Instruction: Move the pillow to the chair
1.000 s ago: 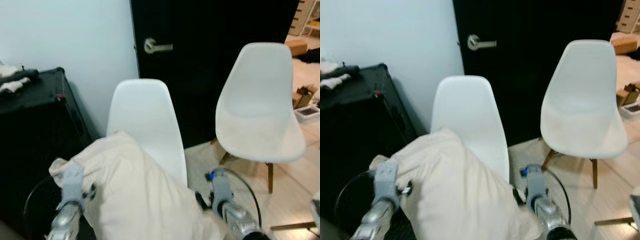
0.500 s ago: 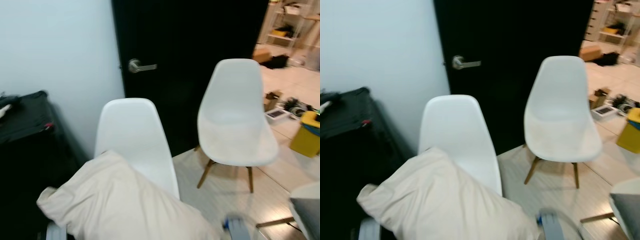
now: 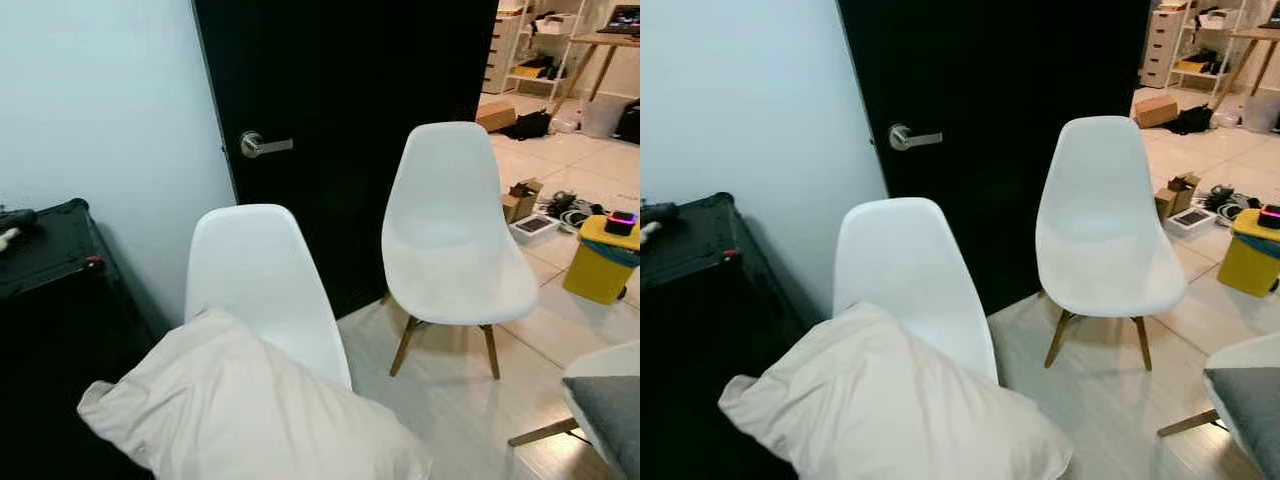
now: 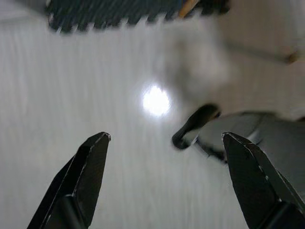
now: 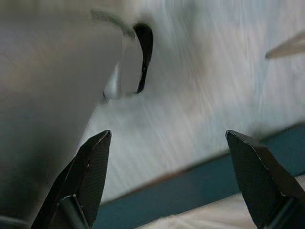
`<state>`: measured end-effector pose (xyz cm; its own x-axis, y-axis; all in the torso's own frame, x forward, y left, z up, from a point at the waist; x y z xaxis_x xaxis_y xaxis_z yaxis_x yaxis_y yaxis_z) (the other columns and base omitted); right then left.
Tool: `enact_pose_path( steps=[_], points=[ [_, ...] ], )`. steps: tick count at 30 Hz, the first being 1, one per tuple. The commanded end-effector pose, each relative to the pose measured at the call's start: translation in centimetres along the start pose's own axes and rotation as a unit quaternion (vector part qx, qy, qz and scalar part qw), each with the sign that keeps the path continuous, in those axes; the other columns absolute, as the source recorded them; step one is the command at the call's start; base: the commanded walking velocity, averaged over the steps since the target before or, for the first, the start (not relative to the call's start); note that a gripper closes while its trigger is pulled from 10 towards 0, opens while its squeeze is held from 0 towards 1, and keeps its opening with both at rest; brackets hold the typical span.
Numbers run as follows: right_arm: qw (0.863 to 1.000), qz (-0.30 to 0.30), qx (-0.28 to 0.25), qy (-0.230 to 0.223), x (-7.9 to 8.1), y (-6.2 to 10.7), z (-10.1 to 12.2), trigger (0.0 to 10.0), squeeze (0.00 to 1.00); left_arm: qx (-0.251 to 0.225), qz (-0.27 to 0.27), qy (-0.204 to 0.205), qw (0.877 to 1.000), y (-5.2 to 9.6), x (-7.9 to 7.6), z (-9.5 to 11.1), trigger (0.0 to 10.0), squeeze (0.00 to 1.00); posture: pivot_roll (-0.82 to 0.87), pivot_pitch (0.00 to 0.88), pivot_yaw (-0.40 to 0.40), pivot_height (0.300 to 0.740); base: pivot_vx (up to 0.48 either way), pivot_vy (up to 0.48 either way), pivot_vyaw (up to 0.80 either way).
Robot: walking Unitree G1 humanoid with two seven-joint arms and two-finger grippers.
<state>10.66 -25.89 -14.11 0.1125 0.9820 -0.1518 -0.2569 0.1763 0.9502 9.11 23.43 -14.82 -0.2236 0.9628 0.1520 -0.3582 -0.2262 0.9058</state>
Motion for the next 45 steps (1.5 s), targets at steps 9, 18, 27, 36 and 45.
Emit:
enact_pose_path(
  steps=[9, 18, 27, 36, 45],
  points=[
    [1.000, 0.010, -0.014, 0.018, 0.8, -0.1, 1.3, 10.0, 0.00, -0.044, -0.016, -0.043, 0.998, -0.5, -0.4, 4.2, 10.0, 0.00, 0.09, 0.000, 0.023, 0.739, 0.000, 0.000, -0.76],
    [1.000, 0.012, -0.005, 0.027, 0.8, -0.1, 0.6, 10.0, 0.00, -0.048, -0.024, -0.055, 0.997, -0.6, -0.9, 4.9, 10.0, 0.00, 0.08, 0.000, 0.028, 0.739, 0.000, 0.000, -0.76],
    [0.999, 0.014, -0.002, 0.032, 0.8, -0.1, 0.5, 10.0, 0.00, -0.034, -0.026, -0.056, 0.997, -0.6, -1.0, 4.2, 10.0, 0.00, 0.07, 0.000, 0.025, 0.739, 0.000, 0.000, -0.76],
    [0.999, 0.010, -0.007, 0.037, 0.4, 0.0, 1.0, 10.0, 0.00, -0.030, -0.031, -0.052, 0.998, -0.6, -1.1, 3.8, 10.0, 0.00, 0.07, 0.000, 0.022, 0.739, 0.000, 0.000, -0.76],
    [1.000, 0.010, -0.010, 0.019, 0.4, 0.0, 1.1, 10.0, 0.00, -0.025, -0.036, -0.051, 0.998, -0.6, -1.4, 3.5, 10.0, 0.00, 0.07, 0.000, 0.020, 0.739, 0.000, 0.000, -0.08]
  ],
)
Point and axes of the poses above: a point about 5 cm out from each wrist's last joint towards the gripper, its own y axis pointing back from the gripper into the wrist, its own z axis along the axis of the wrist's last joint, x = y × z, the point moved 4 cm from there along -y, pointing out of the wrist towards the gripper, and after that the axes turned 13 degrees about -y, right-handed, at the moved point
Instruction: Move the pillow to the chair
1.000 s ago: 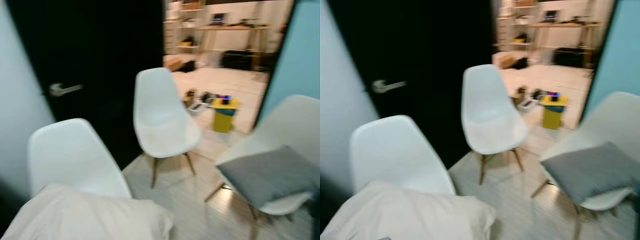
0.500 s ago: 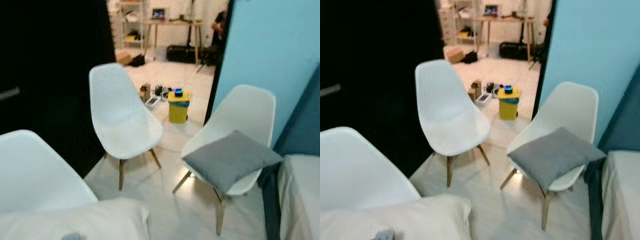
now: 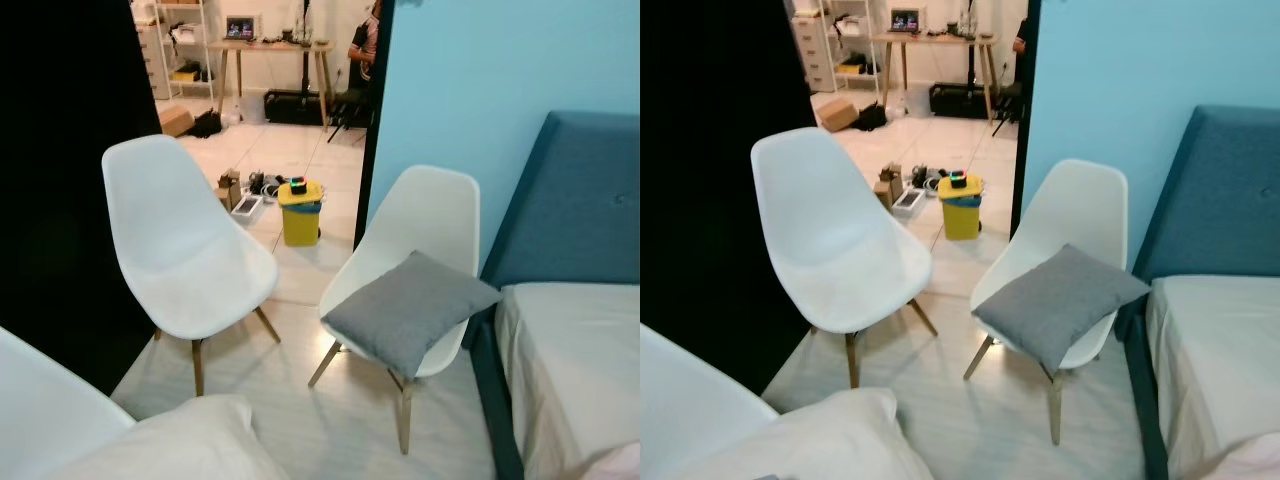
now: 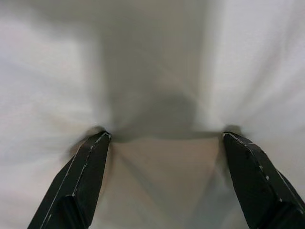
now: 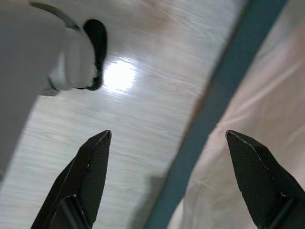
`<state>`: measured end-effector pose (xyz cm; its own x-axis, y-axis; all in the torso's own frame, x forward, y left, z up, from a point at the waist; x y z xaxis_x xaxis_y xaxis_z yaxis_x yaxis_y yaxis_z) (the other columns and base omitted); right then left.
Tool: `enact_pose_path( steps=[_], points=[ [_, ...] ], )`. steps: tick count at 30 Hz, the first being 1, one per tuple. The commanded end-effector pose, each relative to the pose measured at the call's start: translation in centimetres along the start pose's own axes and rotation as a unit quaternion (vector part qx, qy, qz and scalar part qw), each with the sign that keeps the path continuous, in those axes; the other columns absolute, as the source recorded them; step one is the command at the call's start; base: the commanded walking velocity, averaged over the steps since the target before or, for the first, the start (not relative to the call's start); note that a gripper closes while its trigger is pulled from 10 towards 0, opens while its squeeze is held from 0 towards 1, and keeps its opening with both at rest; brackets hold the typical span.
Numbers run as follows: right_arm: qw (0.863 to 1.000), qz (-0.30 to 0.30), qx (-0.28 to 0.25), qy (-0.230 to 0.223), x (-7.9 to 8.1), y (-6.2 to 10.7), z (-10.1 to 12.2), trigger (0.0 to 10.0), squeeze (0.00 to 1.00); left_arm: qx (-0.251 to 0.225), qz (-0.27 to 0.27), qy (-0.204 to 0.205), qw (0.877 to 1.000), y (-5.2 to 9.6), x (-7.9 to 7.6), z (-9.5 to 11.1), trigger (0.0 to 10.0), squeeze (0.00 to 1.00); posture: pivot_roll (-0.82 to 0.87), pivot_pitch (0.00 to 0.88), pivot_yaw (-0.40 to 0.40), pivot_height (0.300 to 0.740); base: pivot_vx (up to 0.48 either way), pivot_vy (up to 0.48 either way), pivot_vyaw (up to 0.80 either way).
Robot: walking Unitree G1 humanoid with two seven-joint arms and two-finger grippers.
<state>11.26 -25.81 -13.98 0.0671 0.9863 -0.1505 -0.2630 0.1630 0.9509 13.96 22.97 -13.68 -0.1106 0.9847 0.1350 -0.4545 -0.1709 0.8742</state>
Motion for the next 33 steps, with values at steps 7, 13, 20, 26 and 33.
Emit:
enact_pose_path(
  steps=[7, 13, 20, 26, 33],
  points=[
    [1.000, 0.003, -0.008, -0.005, 0.26, -0.03, 0.53, 10.0, 0.00, 0.025, -0.006, -0.004, 1.000, 0.18, -0.27, -1.38, 10.0, 0.00, 0.07, 0.000, 0.020, 0.739, -0.080, 0.000, 0.00],
    [1.000, 0.003, -0.010, -0.006, 0.30, -0.03, 0.59, 10.0, 0.00, 0.026, -0.007, -0.006, 1.000, 0.20, -0.29, -1.49, 10.0, 0.00, 0.07, 0.000, 0.020, 0.739, -0.354, 0.000, 0.00],
    [1.000, 0.004, -0.009, -0.006, 0.42, -0.04, 0.58, 10.0, 0.00, 0.027, -0.008, -0.009, 1.000, 0.22, -0.34, -1.57, 10.0, 0.00, 0.07, 0.000, 0.023, 0.739, -0.375, 0.000, 0.00],
    [1.000, 0.003, -0.012, -0.001, 0.42, -0.04, 0.70, 10.0, 0.00, 0.028, -0.007, -0.010, 1.000, 0.21, -0.31, -1.57, 10.0, 0.00, 0.07, 0.000, 0.025, 0.739, -0.365, 0.000, -0.09],
    [1.000, 0.000, -0.020, -0.020, 0.30, -0.03, 1.00, 10.0, 0.00, 0.024, -0.002, -0.015, 1.000, 0.19, -0.17, -1.39, 10.0, 0.00, 0.07, 0.000, 0.027, 0.739, -0.088, 0.000, -0.74]
  ],
)
Point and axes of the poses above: a point about 5 cm out from each wrist's last joint towards the gripper, its own y axis pointing back from the gripper into the wrist, its own z axis along the axis of the wrist's last joint, x = y × z, the point moved 4 cm from there along -y, pointing out of the wrist towards the gripper, and after that the axes turned 13 degrees about -y, right-handed, at the moved point
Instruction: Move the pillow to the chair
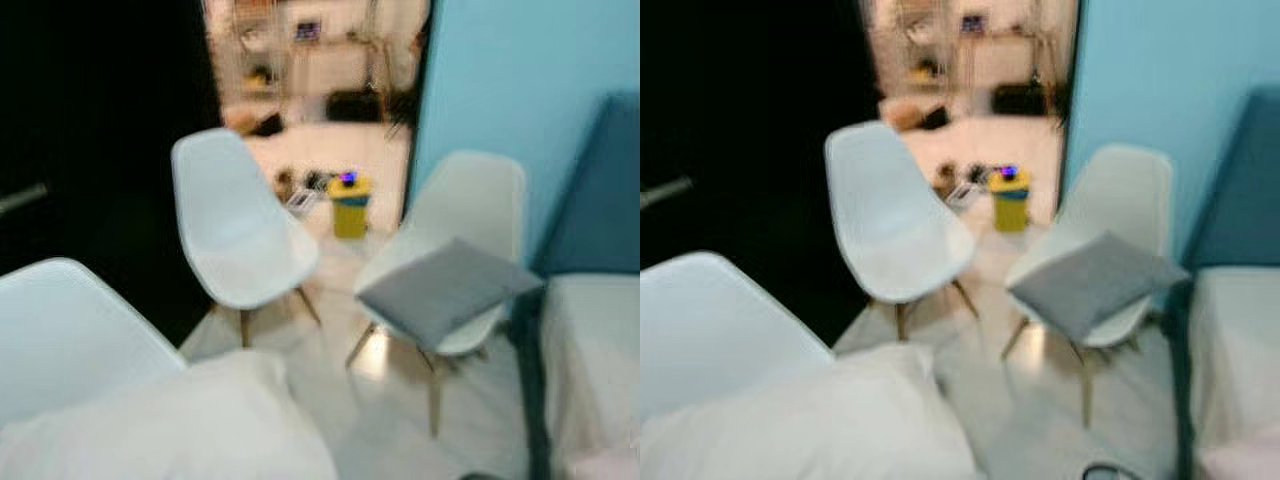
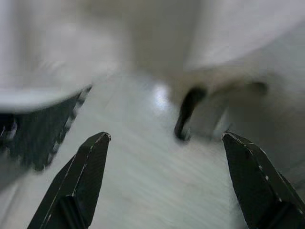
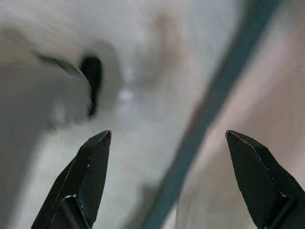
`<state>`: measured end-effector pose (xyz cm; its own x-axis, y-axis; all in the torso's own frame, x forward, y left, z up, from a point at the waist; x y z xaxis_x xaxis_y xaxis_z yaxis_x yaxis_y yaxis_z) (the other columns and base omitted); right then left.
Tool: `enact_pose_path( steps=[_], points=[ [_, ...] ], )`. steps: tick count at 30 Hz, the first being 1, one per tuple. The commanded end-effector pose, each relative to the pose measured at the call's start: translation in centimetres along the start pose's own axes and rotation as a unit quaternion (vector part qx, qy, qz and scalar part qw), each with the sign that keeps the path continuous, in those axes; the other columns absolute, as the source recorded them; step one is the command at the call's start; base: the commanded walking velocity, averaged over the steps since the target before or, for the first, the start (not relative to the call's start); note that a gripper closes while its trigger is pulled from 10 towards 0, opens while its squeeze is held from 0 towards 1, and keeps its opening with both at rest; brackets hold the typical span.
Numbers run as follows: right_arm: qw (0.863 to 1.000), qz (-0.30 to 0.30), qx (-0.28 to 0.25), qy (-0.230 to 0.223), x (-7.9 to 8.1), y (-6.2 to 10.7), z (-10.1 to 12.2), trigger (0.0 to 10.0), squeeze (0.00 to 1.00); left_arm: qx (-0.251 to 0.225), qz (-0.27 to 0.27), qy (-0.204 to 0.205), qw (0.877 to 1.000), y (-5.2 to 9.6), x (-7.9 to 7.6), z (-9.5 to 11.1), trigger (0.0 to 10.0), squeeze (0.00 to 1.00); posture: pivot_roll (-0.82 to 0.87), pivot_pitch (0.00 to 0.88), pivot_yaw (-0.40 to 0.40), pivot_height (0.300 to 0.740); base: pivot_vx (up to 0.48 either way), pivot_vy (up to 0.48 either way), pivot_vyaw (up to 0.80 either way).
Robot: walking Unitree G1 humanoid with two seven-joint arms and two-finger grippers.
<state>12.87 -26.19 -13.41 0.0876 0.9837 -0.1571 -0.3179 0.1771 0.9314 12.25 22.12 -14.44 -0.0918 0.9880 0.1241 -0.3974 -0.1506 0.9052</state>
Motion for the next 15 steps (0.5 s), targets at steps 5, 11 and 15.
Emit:
enact_pose_path(
  steps=[5, 11, 15],
  points=[
    [1.000, 0.000, 0.001, -0.025, 0.3, 0.0, -0.1, 10.0, 0.00, -0.014, 0.007, -0.015, 1.000, 0.0, 0.6, 0.8, 10.0, 0.00, 0.07, 0.000, 0.024, 0.739, 0.000, 0.000, -0.77],
    [0.997, -0.008, -0.028, -0.077, -0.2, 0.0, 1.5, 10.0, 0.00, -0.027, 0.001, -0.008, 1.000, 0.0, 0.4, 1.2, 10.0, 0.00, 0.07, 0.000, 0.021, 0.739, 0.000, 0.000, -0.77],
    [0.974, -0.005, -0.097, -0.202, -1.3, 0.3, 5.5, 10.0, 0.00, -0.046, -0.007, -0.006, 0.999, -0.1, 0.1, 2.0, 10.0, 0.00, 0.06, 0.000, 0.022, 0.739, 0.000, 0.000, -0.77]
  ],
)
Point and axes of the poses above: a point about 5 cm out from each wrist's last joint towards the gripper, its own y axis pointing back from the gripper into the wrist, its own z axis along the axis of the wrist's last joint, x = y × z, the point moved 4 cm from there along -y, pointing out of the wrist towards the gripper, and after that the axes turned 13 degrees about -y, right-handed, at the moved point
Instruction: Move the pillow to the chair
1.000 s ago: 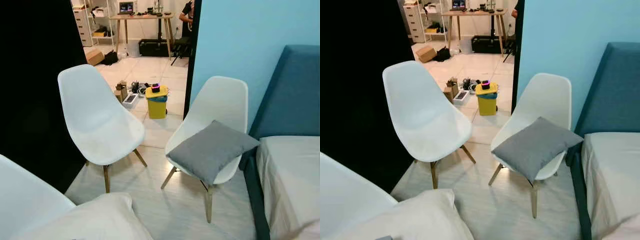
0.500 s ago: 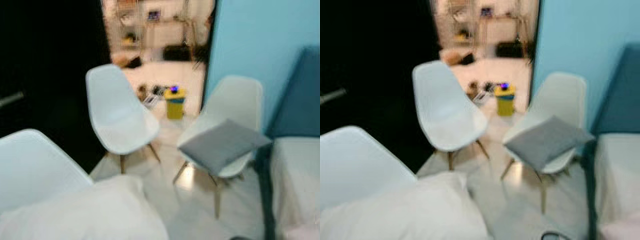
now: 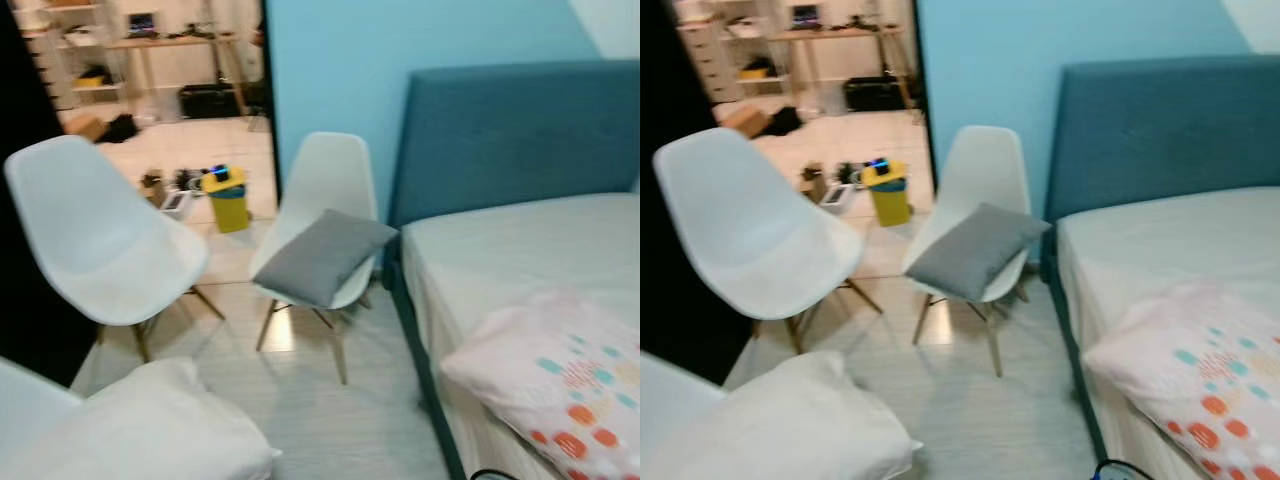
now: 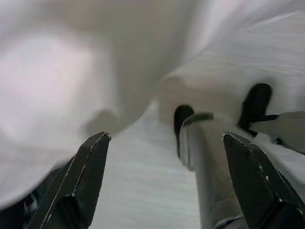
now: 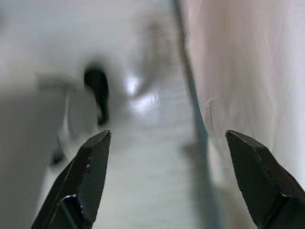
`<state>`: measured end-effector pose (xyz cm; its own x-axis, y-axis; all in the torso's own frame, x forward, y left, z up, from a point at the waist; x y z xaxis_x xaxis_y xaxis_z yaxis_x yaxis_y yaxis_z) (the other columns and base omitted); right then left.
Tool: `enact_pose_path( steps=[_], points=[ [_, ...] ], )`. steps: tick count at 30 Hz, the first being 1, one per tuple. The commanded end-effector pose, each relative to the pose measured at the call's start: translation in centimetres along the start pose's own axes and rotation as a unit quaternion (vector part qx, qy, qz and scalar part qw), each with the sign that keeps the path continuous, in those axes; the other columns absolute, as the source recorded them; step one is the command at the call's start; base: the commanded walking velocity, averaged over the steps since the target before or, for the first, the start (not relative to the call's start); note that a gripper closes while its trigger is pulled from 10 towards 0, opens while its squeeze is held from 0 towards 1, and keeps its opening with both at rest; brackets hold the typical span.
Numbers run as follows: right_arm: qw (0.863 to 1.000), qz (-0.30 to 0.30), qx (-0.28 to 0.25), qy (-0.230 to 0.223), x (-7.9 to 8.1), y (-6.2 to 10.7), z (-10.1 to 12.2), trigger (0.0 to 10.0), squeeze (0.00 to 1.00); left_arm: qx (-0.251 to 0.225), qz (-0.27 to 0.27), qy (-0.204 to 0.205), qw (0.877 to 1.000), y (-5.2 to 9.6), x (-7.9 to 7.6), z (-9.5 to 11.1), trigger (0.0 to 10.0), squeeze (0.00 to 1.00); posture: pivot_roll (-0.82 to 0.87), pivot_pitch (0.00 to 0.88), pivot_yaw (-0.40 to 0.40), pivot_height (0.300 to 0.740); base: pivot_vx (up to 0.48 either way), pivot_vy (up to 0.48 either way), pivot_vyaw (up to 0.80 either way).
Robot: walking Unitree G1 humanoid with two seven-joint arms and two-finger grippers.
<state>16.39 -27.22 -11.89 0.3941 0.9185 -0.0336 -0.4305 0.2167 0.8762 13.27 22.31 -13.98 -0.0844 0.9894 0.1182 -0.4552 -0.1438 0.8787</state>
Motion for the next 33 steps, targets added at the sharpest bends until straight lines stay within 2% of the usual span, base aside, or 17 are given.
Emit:
enact_pose_path(
  steps=[1, 2, 3, 5, 8, 9, 11, 13, 14, 15, 16, 17, 19, 22, 26, 33],
  points=[
    [0.999, 0.006, -0.031, -0.036, 0.2, 0.0, 1.7, 10.0, 0.00, -0.015, -0.003, -0.004, 1.000, -0.1, 0.0, 0.9, 10.0, 0.00, 0.06, 0.000, 0.022, 0.739, 0.000, 0.000, -0.77],
    [0.997, 0.011, -0.047, -0.063, 0.3, 0.0, 2.7, 10.0, 0.00, -0.017, -0.004, -0.004, 1.000, -0.1, -0.1, 1.0, 10.0, 0.00, 0.06, 0.000, 0.026, 0.739, 0.000, 0.000, -0.77],
    [0.997, 0.011, -0.047, -0.063, 0.3, 0.0, 2.7, 10.0, 0.00, -0.017, -0.004, -0.004, 1.000, -0.1, -0.1, 1.0, 10.0, 0.00, 0.06, 0.000, 0.026, 0.739, 0.000, 0.000, -0.77],
    [0.987, 0.016, -0.084, -0.134, 0.1, 0.1, 5.0, 10.0, 0.00, -0.024, -0.006, -0.006, 1.000, -0.2, -0.2, 1.5, 10.0, 0.00, 0.05, 0.000, 0.031, 0.739, 0.000, 0.000, -0.77],
    [0.970, 0.020, -0.122, -0.210, -0.4, 0.4, 7.3, 10.0, 0.00, -0.035, -0.009, -0.007, 0.999, -0.3, -0.4, 2.3, 10.0, 0.00, 0.05, 0.000, 0.033, 0.739, 0.000, 0.000, -0.77],
    [0.965, 0.023, -0.131, -0.228, -0.6, 0.5, 7.9, 10.0, 0.00, -0.038, -0.010, -0.007, 0.999, -0.3, -0.4, 2.5, 10.0, 0.00, 0.05, 0.000, 0.033, 0.739, 0.000, 0.000, -0.77],
    [0.965, 0.023, -0.131, -0.228, -0.6, 0.5, 7.9, 10.0, 0.00, -0.038, -0.010, -0.007, 0.999, -0.3, -0.4, 2.5, 10.0, 0.00, 0.05, 0.000, 0.033, 0.739, 0.000, 0.000, -0.77],
    [0.948, 0.040, -0.154, -0.276, -0.8, 0.7, 9.2, 10.0, 0.00, -0.051, -0.011, -0.003, 0.999, -0.4, -0.5, 3.4, 10.0, 0.00, 0.05, 0.000, 0.035, 0.739, 0.000, 0.000, -0.77],
    [0.948, 0.040, -0.154, -0.276, -0.8, 0.7, 9.2, 10.0, 0.00, -0.051, -0.011, -0.003, 0.999, -0.4, -0.5, 3.4, 10.0, 0.00, 0.05, 0.000, 0.035, 0.739, 0.000, 0.000, -0.77],
    [0.928, 0.056, -0.175, -0.323, -1.1, 1.0, 10.3, 10.0, 0.00, -0.067, -0.013, 0.006, 0.998, -0.5, -0.6, 4.4, 10.0, 0.00, 0.05, 0.000, 0.036, 0.739, 0.000, 0.000, -0.77],
    [0.922, 0.061, -0.181, -0.338, -1.2, 1.1, 10.6, 10.0, 0.00, -0.074, -0.014, 0.010, 0.997, -0.5, -0.6, 4.7, 10.0, 0.00, 0.05, 0.000, 0.036, 0.739, 0.000, 0.000, -0.77],
    [0.922, 0.061, -0.181, -0.338, -1.2, 1.1, 10.6, 10.0, 0.00, -0.074, -0.014, 0.010, 0.997, -0.5, -0.6, 4.7, 10.0, 0.00, 0.05, 0.000, 0.036, 0.739, 0.000, 0.000, -0.77],
    [0.910, 0.066, -0.189, -0.364, -1.5, 1.2, 11.0, 10.0, 0.00, -0.086, -0.016, 0.017, 0.996, -0.5, -0.7, 5.4, 10.0, 0.00, 0.04, 0.000, 0.039, 0.739, 0.000, 0.000, -0.77],
    [0.904, 0.066, -0.192, -0.376, -1.7, 1.3, 11.1, 10.0, 0.00, -0.094, -0.017, 0.019, 0.995, -0.5, -0.7, 5.9, 10.0, 0.00, 0.04, 0.000, 0.039, 0.739, 0.000, 0.000, -0.77],
    [0.876, 0.060, -0.198, -0.435, -2.6, 1.3, 10.8, 10.0, 0.00, -0.131, -0.024, 0.026, 0.991, -0.5, -1.1, 8.3, 10.0, 0.00, 0.03, 0.000, 0.044, 0.739, 0.000, 0.000, -0.77],
    [0.863, 0.058, -0.201, -0.460, -3.2, 1.4, 10.4, 10.0, 0.00, -0.139, -0.033, 0.018, 0.990, -0.4, -1.5, 8.8, 10.0, 0.00, 0.02, 0.000, 0.053, 0.739, 0.000, 0.000, -0.77]
  ],
)
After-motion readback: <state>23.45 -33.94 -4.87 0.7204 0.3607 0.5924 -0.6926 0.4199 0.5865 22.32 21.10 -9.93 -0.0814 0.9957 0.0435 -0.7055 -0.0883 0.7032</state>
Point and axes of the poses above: a point about 5 cm out from each wrist's last joint towards the gripper, its own y axis pointing back from the gripper into the wrist, its own z axis along the axis of the wrist's last joint, x = y × z, the point moved 4 cm from there along -y, pointing out of the wrist towards the gripper, and after that the axes turned 13 degrees about -y, right-handed, at the moved point
